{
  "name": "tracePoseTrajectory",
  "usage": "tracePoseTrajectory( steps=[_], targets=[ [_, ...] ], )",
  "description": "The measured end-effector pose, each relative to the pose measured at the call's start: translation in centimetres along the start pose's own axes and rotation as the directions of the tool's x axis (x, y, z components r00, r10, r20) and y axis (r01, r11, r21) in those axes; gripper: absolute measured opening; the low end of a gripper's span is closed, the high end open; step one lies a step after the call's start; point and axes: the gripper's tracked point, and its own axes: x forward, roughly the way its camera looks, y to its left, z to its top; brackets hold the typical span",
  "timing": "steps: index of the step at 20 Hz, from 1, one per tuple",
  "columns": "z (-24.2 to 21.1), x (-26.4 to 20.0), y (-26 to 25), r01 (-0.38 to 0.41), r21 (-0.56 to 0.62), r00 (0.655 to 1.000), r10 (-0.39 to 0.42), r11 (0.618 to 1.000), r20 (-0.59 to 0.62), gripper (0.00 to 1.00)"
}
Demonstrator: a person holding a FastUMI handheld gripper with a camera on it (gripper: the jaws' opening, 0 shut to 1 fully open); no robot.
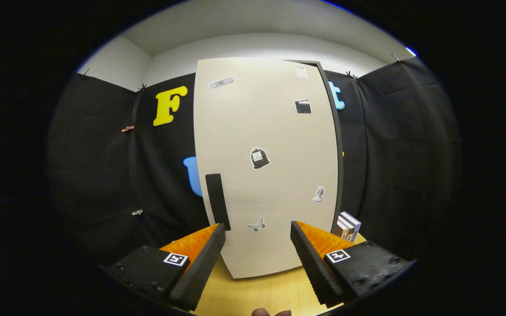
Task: Open the shoe cabinet door, grab the shoes and put them into the shoe cabinet, then close the shoe cabinet door.
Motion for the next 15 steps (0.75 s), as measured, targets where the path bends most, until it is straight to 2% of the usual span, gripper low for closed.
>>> tracePoseTrajectory(
  steps=[15],
  targets=[
    [0.14,0.05,0.13,0.001,-0.005,1.0,-0.001,1.0,0.007,0.98]
  ],
)
